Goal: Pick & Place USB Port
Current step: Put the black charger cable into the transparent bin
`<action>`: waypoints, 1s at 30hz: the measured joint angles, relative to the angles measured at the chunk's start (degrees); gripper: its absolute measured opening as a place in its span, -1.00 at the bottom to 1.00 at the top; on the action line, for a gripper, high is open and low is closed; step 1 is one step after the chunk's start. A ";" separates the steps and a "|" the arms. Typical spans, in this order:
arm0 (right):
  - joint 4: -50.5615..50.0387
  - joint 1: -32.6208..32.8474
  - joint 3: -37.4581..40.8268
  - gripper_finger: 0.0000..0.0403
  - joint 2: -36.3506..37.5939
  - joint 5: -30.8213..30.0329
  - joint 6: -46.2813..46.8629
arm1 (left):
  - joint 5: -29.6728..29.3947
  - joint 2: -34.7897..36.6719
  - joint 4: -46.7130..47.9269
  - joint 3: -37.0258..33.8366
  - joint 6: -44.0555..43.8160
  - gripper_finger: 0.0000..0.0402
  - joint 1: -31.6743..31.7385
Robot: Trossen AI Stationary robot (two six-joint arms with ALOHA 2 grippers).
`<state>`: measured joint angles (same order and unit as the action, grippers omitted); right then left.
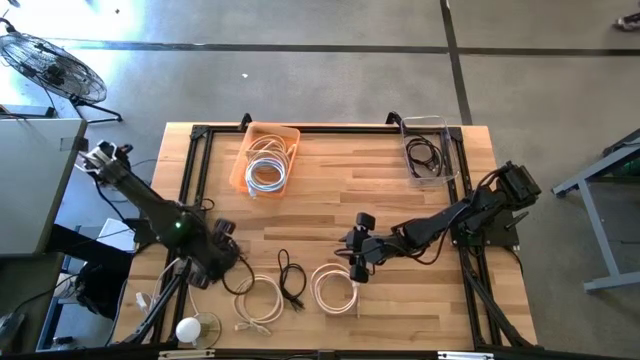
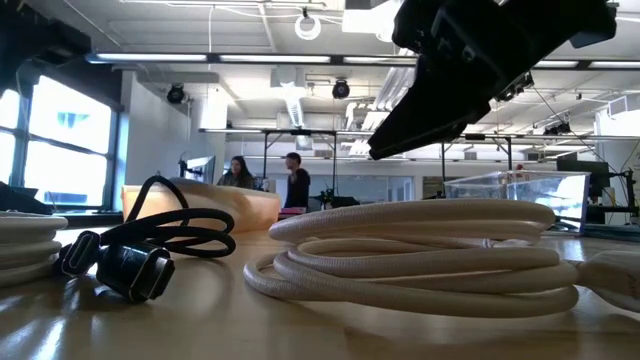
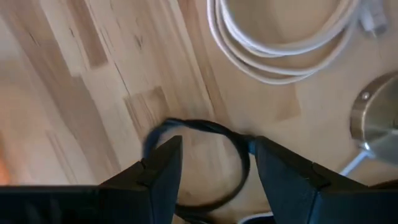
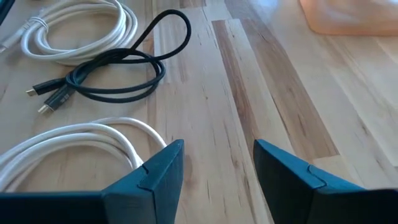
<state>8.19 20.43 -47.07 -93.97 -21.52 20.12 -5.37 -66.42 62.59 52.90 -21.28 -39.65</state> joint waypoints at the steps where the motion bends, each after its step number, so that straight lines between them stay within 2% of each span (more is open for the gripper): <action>1: 0.00 0.00 0.00 -0.08 0.00 0.00 0.00 | 0.13 -1.02 0.00 0.00 -2.16 -0.04 -0.34; 6: -0.02 0.00 0.00 -0.08 0.00 0.07 -0.02 | 0.50 -6.42 -0.11 0.00 -8.75 -0.04 -0.64; 17: -0.15 0.52 0.00 -0.08 0.00 0.65 -0.50 | 3.41 -15.54 -1.81 -0.02 -9.67 -0.04 -0.56; 30: -0.17 2.56 0.00 -0.08 0.00 0.42 -0.87 | 3.37 -21.09 -4.14 -0.07 -10.90 -0.04 -0.51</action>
<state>8.01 22.99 -47.07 -93.97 -21.10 19.25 -2.00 -87.51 58.45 52.84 -32.18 -40.16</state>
